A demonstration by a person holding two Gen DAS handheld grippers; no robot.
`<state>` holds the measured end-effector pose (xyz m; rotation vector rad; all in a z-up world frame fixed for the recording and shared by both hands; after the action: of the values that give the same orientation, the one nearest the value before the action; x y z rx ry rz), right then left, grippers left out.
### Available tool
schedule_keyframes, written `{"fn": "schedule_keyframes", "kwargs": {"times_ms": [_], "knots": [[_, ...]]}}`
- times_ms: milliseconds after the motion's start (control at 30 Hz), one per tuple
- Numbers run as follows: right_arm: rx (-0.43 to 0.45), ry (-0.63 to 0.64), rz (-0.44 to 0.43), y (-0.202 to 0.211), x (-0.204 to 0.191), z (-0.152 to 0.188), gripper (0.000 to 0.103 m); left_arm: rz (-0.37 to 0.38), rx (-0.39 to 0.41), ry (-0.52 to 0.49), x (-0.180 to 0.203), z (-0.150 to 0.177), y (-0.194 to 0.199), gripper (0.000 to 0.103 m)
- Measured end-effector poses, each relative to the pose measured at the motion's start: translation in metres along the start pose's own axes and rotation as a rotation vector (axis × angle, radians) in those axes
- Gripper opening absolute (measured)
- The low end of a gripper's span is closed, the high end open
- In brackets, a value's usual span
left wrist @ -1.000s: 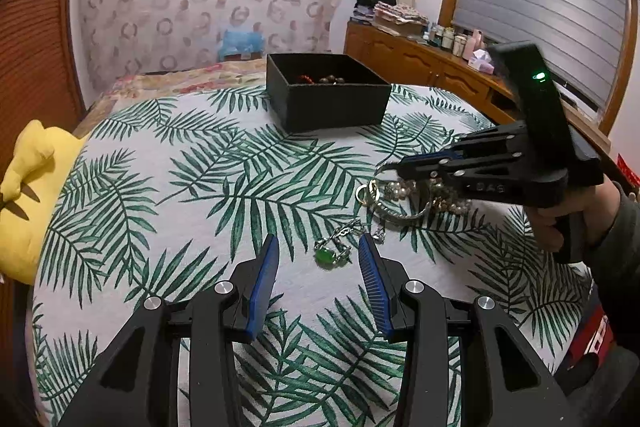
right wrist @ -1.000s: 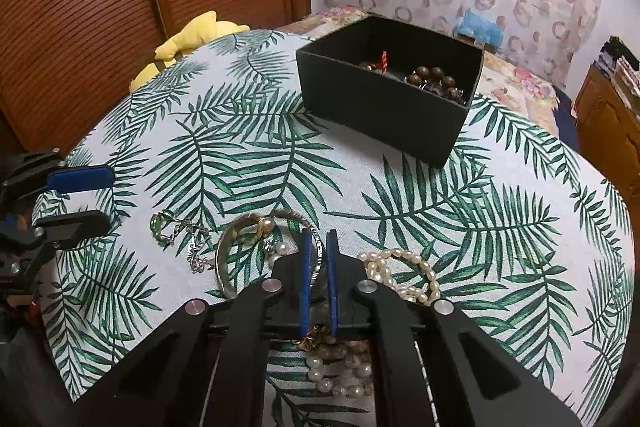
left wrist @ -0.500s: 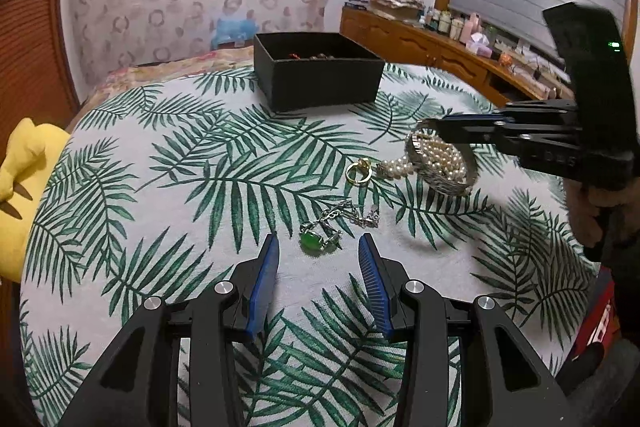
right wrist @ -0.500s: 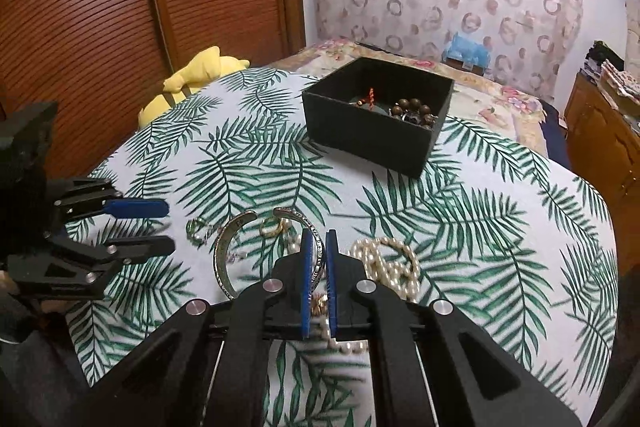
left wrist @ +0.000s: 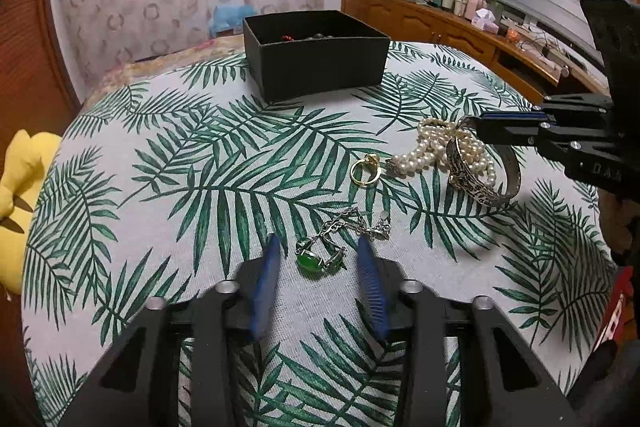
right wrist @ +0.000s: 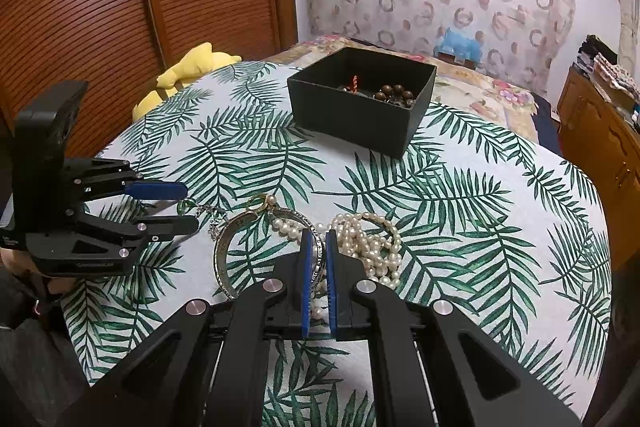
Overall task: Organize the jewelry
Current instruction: 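Grasp the green pendant chain with the left tool while the right tool lifts the pearls and silver bangle, then carry the pendant chain with the left tool while the right tool carries the pearls toward the box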
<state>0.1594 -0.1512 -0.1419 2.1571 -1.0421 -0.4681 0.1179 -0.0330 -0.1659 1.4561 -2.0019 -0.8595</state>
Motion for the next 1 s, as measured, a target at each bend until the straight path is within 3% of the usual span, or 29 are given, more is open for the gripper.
{"fn": "schedule_keyframes", "kwargs": {"times_ms": [33,467,1000], "knots": [[-0.001,0.0,0.001,0.0,0.0,0.0,0.007,-0.003,-0.001,-0.009,0.0,0.0,0.0,0.015],[0.016,0.0,0.006,0.007,0.004,-0.007,0.007,0.018,0.069,0.004,0.001,-0.01,0.019,0.014],[0.105,-0.001,0.036,0.009,0.022,-0.062,0.007,0.0,0.214,-0.027,0.001,-0.076,0.048,0.014]]}}
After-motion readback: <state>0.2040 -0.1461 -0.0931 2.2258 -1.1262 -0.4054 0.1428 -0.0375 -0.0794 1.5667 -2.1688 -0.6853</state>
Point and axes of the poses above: each gripper's, at about its wrist camera, not at the fingertips, and y roughly against the way its jaws point, x to its right, z to its underside, the point moved 8 cm from there along -y, roughly the way its jaws point, and after that the axes turned 1 degree about z, right-handed, at the moved point
